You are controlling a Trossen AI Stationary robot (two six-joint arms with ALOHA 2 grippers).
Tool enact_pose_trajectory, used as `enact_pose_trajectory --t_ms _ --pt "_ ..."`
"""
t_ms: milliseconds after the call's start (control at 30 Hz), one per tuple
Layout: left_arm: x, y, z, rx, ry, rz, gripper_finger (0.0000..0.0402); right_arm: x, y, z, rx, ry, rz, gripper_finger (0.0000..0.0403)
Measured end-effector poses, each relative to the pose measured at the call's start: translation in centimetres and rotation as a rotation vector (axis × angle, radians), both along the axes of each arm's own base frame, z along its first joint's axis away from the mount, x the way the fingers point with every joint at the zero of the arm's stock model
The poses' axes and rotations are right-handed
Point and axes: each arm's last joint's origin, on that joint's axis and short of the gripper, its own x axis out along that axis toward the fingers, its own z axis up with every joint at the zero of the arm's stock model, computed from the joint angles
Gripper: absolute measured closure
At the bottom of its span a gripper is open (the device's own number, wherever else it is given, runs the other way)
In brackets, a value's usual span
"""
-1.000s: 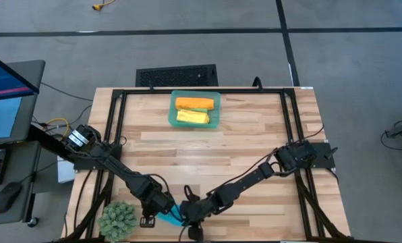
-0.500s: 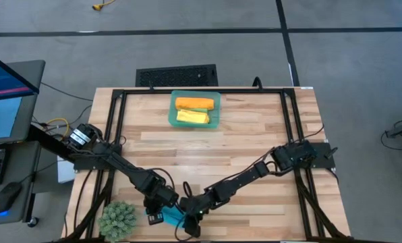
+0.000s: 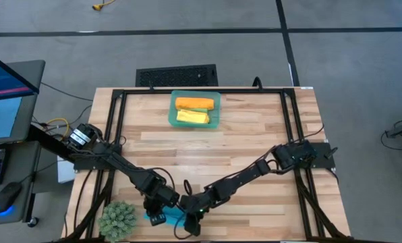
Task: Roll microfiber towels into tight, uniform cylinder then place into a basket
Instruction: Fold the blue towel
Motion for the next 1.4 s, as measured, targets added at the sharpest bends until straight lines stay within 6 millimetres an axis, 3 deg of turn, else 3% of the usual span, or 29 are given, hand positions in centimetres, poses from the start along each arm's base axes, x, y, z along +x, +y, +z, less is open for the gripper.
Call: enact_pose_trajectory --t_ms 233,433,833,1067,1400 --pt "0.1 0.1 -0.1 0.047 0.041 0.103 0.0388 -0.5 -1.4 0.9 -0.108 0.078 -0.091 0.0375" --pt "0.3 0.2 -0.1 0.061 0.062 0.169 0.0388 -0.1 -2.8 0.2 -0.107 0.159 -0.199 0.0383" --pt "0.3 0.2 -0.2 0.109 -0.007 0.139 0.0377 -0.2 -3.0 -0.2 -0.085 0.238 -0.308 0.0383" --pt "0.1 -0.1 -0.2 0.132 -0.067 0.077 0.0339 -0.3 -3.1 -0.3 -0.097 0.25 -0.316 0.0377" --pt "-0.8 0.1 -0.5 0.264 -0.085 0.005 0.0247 -0.3 -3.2 -0.3 -0.112 0.236 -0.296 0.0373"
